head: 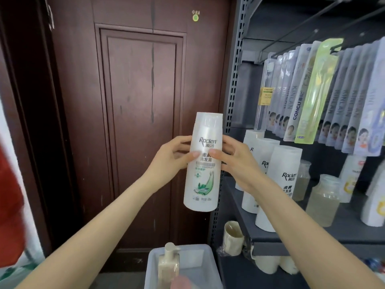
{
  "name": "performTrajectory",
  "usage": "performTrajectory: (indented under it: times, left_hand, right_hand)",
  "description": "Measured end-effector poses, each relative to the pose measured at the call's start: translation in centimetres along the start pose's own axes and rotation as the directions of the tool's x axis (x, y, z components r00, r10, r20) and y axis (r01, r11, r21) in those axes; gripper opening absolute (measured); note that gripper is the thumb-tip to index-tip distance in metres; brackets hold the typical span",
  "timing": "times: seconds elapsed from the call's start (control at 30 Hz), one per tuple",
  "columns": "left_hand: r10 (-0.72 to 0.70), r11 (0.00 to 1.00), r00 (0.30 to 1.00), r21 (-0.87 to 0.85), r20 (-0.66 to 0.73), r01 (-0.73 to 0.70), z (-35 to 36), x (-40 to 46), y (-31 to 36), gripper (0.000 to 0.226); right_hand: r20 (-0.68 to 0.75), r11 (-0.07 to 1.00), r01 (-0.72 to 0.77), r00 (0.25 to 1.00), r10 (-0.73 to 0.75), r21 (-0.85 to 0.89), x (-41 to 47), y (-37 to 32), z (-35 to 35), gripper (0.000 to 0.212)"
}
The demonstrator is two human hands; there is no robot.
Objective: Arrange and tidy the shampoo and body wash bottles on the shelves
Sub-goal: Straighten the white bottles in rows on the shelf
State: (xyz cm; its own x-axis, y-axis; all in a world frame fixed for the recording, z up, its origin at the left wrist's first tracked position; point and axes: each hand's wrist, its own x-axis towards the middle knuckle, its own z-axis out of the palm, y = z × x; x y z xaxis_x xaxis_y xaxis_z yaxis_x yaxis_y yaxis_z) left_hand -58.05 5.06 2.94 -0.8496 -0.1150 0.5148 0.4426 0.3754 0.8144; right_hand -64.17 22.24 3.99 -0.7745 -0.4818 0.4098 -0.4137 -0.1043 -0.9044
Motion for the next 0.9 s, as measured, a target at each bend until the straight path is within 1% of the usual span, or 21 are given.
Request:
performTrajectory:
  times: [0.07,0.17,0.2,0.27,0.33,0.37,0.4,0.43,0.47,0.5,0.6,0.73,0.8,0.9]
  left_hand:
    - [0.015,1.0,1.0,-0.012,0.026,-0.014,0.1,1.2,0.9,0.037]
    - [0.052,0.998,0.996,0.034,0.071,-0.055,0.7,2.8,1.8,0.042]
    - [0.063,0.997,0.996,0.049,0.068,-0.066,0.9,3.2,1.8,0.041]
    - [0.092,0.993,0.995,0.07,0.029,-0.094,1.7,3.9,1.7,0.041]
    - [0.118,0.988,0.993,0.098,-0.025,-0.115,2.6,4.6,1.3,0.042]
    - [0.119,0.988,0.992,0.103,-0.047,-0.114,3.1,5.0,1.1,0.042]
    - [0.113,0.989,0.992,0.102,-0.06,-0.106,3.5,5.4,0.9,0.042]
    - [0.106,0.99,0.992,0.1,-0.064,-0.099,3.9,5.8,0.8,0.042]
    - [0.101,0.991,0.993,0.098,-0.061,-0.094,4.4,6.3,0.6,0.042]
    - [0.097,0.991,0.994,0.095,-0.056,-0.091,5.0,6.8,0.4,0.042]
    - [0.071,0.996,0.995,0.064,-0.064,-0.067,6.9,8.3,0.0,0.038]
    - [0.008,1.0,0.995,-0.011,-0.099,-0.009,9.6,10.2,-0.7,0.038]
    - [-0.023,0.999,0.995,-0.047,-0.096,0.018,10.6,11.1,-1.3,0.037]
    - [-0.043,0.997,0.998,-0.06,-0.056,0.039,11.8,11.9,-2.5,0.036]
  right_hand:
    - [0.039,1.0,0.001,0.999,-0.001,0.0,-0.2,0.2,-0.3,0.041]
    - [0.041,0.996,0.039,0.999,-0.036,-0.084,-0.3,-0.1,-0.8,0.04]
    - [0.016,0.986,0.064,0.998,-0.062,-0.151,-0.1,-0.4,-1.1,0.039]
    - [-0.044,0.923,0.113,0.989,-0.139,-0.368,0.3,-1.4,-1.9,0.035]
    - [-0.07,0.791,0.107,0.98,-0.186,-0.603,0.5,-2.6,-3.2,0.034]
    - [-0.051,0.689,0.094,0.981,-0.187,-0.718,0.5,-3.0,-4.0,0.035]
    - [-0.022,0.566,0.083,0.984,-0.175,-0.821,0.5,-3.3,-4.9,0.037]
    - [0.0,0.446,0.072,0.987,-0.159,-0.892,0.4,-3.4,-5.8,0.038]
    - [0.004,0.364,0.057,0.989,-0.145,-0.93,0.3,-3.4,-6.7,0.038]
    - [-0.012,0.327,0.033,0.991,-0.134,-0.944,0.3,-3.5,-7.5,0.038]
    - [-0.071,0.291,-0.046,0.994,-0.078,-0.956,0.6,-3.6,-9.4,0.045]
    - [-0.099,0.197,-0.125,0.986,0.136,-0.972,1.2,-3.7,-10.7,0.059]
    - [-0.103,0.203,-0.14,0.978,0.184,-0.969,1.2,-3.5,-11.2,0.06]
    - [-0.079,0.217,-0.118,0.98,0.18,-0.969,1.1,-3.6,-11.6,0.059]
